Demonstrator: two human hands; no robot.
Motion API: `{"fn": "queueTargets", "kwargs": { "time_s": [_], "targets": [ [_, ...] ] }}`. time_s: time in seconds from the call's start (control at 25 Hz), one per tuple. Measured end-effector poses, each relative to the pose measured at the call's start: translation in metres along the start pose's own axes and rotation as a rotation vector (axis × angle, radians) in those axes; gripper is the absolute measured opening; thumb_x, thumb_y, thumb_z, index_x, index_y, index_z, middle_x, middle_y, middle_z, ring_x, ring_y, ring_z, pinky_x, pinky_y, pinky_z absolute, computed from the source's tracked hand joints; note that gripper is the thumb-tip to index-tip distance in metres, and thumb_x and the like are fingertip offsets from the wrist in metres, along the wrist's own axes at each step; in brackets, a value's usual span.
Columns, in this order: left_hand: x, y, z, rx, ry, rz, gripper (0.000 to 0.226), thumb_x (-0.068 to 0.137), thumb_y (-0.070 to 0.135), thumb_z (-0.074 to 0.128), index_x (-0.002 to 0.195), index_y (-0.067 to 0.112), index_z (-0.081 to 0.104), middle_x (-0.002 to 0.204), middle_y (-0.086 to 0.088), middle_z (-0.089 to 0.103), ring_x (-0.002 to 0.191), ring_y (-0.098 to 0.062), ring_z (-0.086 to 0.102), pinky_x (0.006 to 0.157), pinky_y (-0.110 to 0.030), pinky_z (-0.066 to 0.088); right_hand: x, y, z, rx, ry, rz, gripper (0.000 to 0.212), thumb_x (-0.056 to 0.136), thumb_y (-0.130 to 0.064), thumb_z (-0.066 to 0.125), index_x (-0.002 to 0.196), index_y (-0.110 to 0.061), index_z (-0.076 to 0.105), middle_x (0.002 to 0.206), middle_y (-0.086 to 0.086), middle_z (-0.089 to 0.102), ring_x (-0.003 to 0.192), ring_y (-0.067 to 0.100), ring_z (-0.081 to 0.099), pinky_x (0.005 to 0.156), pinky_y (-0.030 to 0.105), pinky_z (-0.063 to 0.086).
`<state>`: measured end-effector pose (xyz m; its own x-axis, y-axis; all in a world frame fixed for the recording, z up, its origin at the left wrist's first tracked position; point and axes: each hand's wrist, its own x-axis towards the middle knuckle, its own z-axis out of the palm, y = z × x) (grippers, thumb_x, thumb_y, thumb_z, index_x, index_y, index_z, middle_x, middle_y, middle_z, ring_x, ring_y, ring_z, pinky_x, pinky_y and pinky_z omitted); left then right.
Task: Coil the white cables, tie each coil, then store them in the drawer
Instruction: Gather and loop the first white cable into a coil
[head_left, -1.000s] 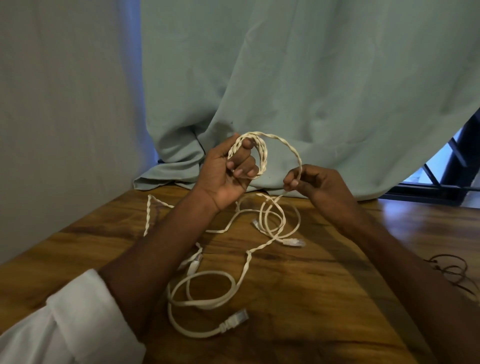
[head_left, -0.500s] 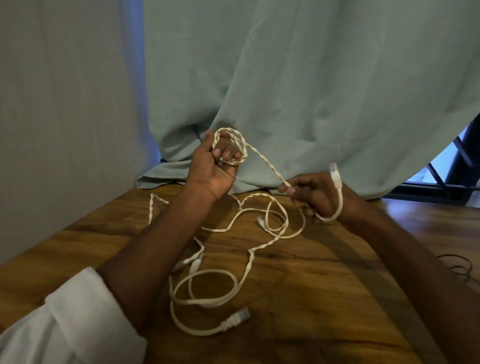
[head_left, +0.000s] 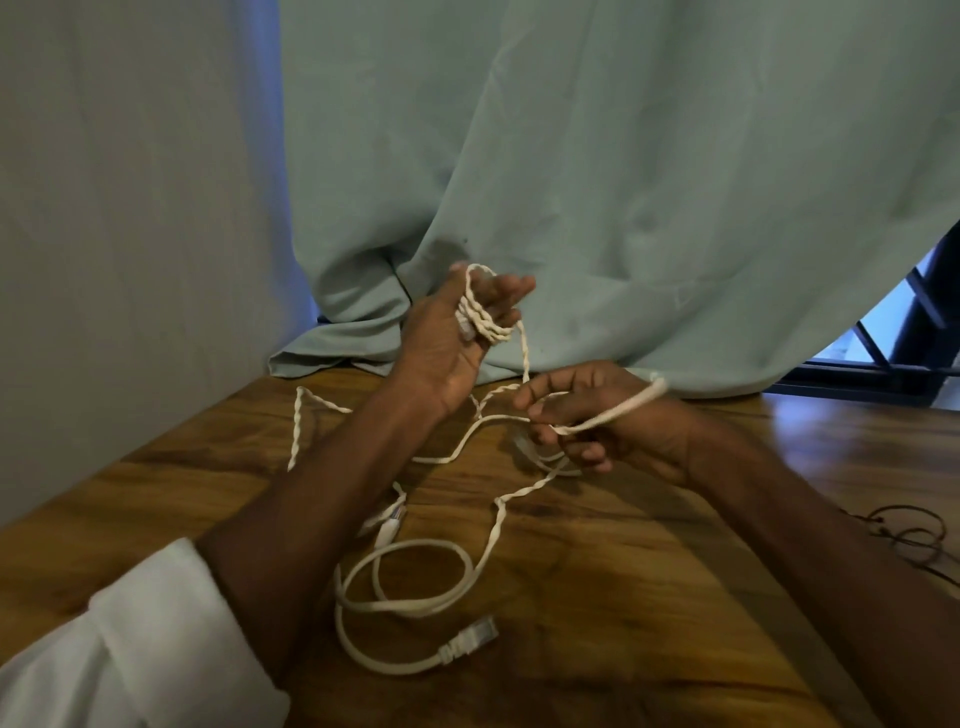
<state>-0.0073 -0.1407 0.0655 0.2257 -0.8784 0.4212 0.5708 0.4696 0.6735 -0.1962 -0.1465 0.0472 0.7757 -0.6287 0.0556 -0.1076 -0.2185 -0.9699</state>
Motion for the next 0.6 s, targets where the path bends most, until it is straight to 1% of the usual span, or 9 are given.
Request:
{"fn": "queueTargets", "kwargs": {
  "time_s": [0.08, 0.12, 0.16, 0.24, 0.28, 0.36, 0.44, 0.52, 0.6],
  "targets": [
    [-0.009, -0.006, 0.01, 0.306, -0.046, 0.035, 0.044, 0.114, 0.03, 0.036, 0.105, -0.005, 0.062, 0.083, -0.014, 0.079, 0.085, -0.025, 0.078, 0.072, -0.028, 0.062, -0.005, -0.005, 0.0, 0.032, -0.102, 0.0, 0.018, 0.097, -0.004, 0.056, 0.105, -0.006, 0.072, 0.07, 0.01, 0.059, 0.039, 0.007, 0.038, 0.037, 0.017, 0.027],
    [-0.014, -0.009, 0.012, 0.464, -0.064, 0.062, 0.048, 0.113, 0.03, 0.037, 0.109, -0.011, 0.062, 0.082, -0.015, 0.079, 0.084, -0.025, 0.078, 0.073, -0.027, 0.061, -0.006, -0.008, 0.001, 0.064, -0.129, -0.015, 0.018, 0.095, -0.007, 0.057, 0.103, -0.006, 0.073, 0.07, 0.01, 0.058, 0.039, 0.007, 0.038, 0.036, 0.017, 0.027],
    [-0.018, -0.01, 0.014, 0.612, -0.09, 0.102, 0.049, 0.113, 0.029, 0.039, 0.108, -0.013, 0.062, 0.077, -0.012, 0.078, 0.079, -0.021, 0.077, 0.071, -0.025, 0.059, -0.007, -0.01, 0.001, 0.108, -0.146, -0.032, 0.019, 0.093, -0.011, 0.057, 0.1, -0.007, 0.075, 0.069, 0.01, 0.057, 0.038, 0.007, 0.038, 0.036, 0.016, 0.028],
    [-0.023, -0.012, 0.013, 0.852, -0.148, 0.185, 0.044, 0.112, 0.029, 0.044, 0.098, -0.006, 0.067, 0.068, -0.003, 0.07, 0.068, -0.012, 0.068, 0.069, -0.024, 0.052, -0.008, -0.013, -0.002, 0.216, -0.177, -0.067, 0.022, 0.09, -0.016, 0.056, 0.097, -0.01, 0.076, 0.07, 0.01, 0.06, 0.038, 0.007, 0.042, 0.036, 0.015, 0.033],
    [-0.025, -0.013, 0.012, 0.922, -0.194, 0.195, 0.042, 0.112, 0.029, 0.046, 0.092, 0.0, 0.068, 0.067, -0.003, 0.065, 0.068, -0.013, 0.062, 0.068, -0.026, 0.049, -0.009, -0.014, -0.005, 0.279, -0.19, -0.08, 0.025, 0.089, -0.018, 0.055, 0.098, -0.01, 0.077, 0.073, 0.011, 0.062, 0.039, 0.008, 0.045, 0.036, 0.016, 0.036],
    [-0.028, -0.015, 0.012, 0.958, -0.291, 0.157, 0.039, 0.112, 0.029, 0.046, 0.085, 0.008, 0.064, 0.066, -0.002, 0.061, 0.066, -0.014, 0.058, 0.066, -0.028, 0.047, -0.012, -0.014, -0.01, 0.401, -0.186, -0.098, 0.029, 0.09, -0.016, 0.051, 0.101, -0.009, 0.077, 0.079, 0.011, 0.067, 0.04, 0.01, 0.051, 0.036, 0.018, 0.04],
    [-0.028, -0.017, 0.013, 0.987, -0.322, 0.133, 0.042, 0.111, 0.032, 0.045, 0.088, 0.004, 0.066, 0.063, -0.003, 0.062, 0.06, -0.016, 0.06, 0.062, -0.028, 0.051, -0.013, -0.015, -0.015, 0.462, -0.102, -0.154, 0.029, 0.091, -0.012, 0.049, 0.106, -0.01, 0.074, 0.083, 0.008, 0.068, 0.042, 0.009, 0.052, 0.037, 0.017, 0.037],
    [-0.028, -0.017, 0.013, 0.932, -0.305, 0.075, 0.051, 0.111, 0.041, 0.042, 0.083, 0.004, 0.065, 0.053, -0.007, 0.054, 0.049, -0.02, 0.053, 0.053, -0.028, 0.049, -0.013, -0.018, -0.021, 0.514, 0.021, -0.2, 0.027, 0.091, -0.018, 0.052, 0.109, -0.015, 0.072, 0.083, 0.0, 0.066, 0.043, 0.005, 0.047, 0.037, 0.016, 0.034],
    [-0.027, -0.014, 0.013, 0.822, -0.313, -0.036, 0.061, 0.105, 0.055, 0.042, 0.079, 0.004, 0.062, 0.046, -0.004, 0.043, 0.042, -0.021, 0.043, 0.049, -0.027, 0.043, -0.01, -0.02, -0.026, 0.606, 0.101, -0.19, 0.023, 0.099, -0.028, 0.052, 0.109, -0.018, 0.069, 0.079, -0.006, 0.062, 0.042, 0.002, 0.043, 0.035, 0.015, 0.034]
  ]
}}
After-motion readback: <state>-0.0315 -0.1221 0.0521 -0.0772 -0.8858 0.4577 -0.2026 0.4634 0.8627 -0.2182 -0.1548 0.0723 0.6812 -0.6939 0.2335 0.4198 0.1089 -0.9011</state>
